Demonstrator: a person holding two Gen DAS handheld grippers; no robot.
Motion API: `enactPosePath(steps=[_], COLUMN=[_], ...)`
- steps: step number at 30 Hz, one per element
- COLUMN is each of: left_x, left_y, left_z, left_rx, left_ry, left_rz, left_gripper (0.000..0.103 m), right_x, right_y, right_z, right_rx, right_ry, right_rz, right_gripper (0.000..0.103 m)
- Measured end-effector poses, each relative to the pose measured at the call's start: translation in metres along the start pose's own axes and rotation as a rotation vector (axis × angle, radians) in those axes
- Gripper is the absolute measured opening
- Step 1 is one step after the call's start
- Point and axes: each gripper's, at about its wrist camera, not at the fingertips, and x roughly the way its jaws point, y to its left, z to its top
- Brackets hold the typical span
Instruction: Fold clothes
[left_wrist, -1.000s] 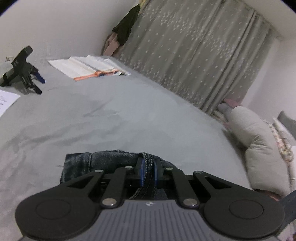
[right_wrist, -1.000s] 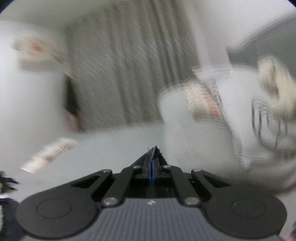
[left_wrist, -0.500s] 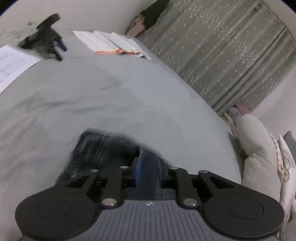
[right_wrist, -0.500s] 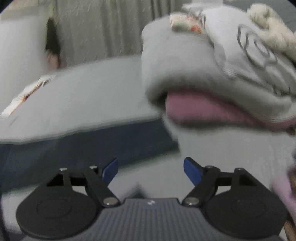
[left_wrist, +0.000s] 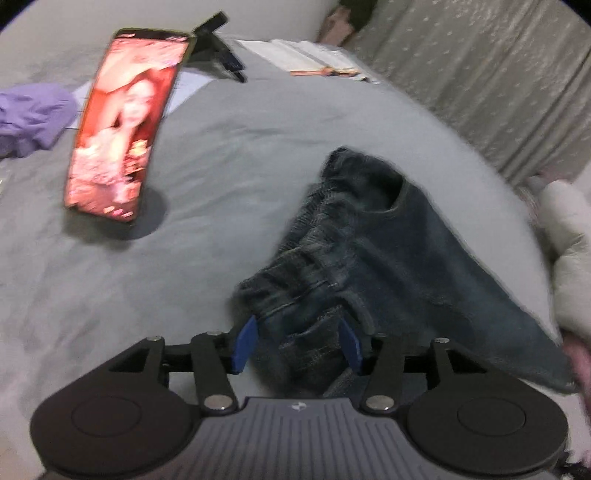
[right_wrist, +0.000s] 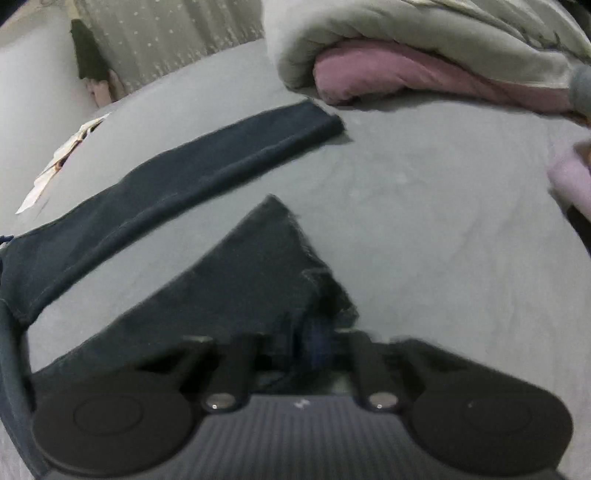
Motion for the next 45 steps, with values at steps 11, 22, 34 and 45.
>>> enactPosePath(steps=[11, 22, 34, 45], left_x=[0.020, 0.060, -0.029, -0.045], left_y=[0.021, 0.014, 0.015, 0.041], left_z=[0.000, 0.007, 0.024, -0.004], left_rx=[-0.100, -0.104, -0.282, -0.194], left_ry=[0.049, 0.014, -0.110, -0.063], left_rz=[-0.076, -0.124, -0.323, -0.152], left_gripper=[0.061, 0.042, 0.008, 0.013], right_x=[-0.162, -0.091, -0.139, -0.164], right_y=[0.005, -0.057, -0.044, -0.048], right_z=[-0.004, -0.073, -0.033, -0.073], right_rx=[-0.062, 0.220, 0.183, 0.089], right_ry=[-0.406, -0.229, -0.417, -0.286], right_rz=[-0.145, -0.020, 0.068, 0.031], right_gripper=[0.007, 0.011, 0.007, 0.010])
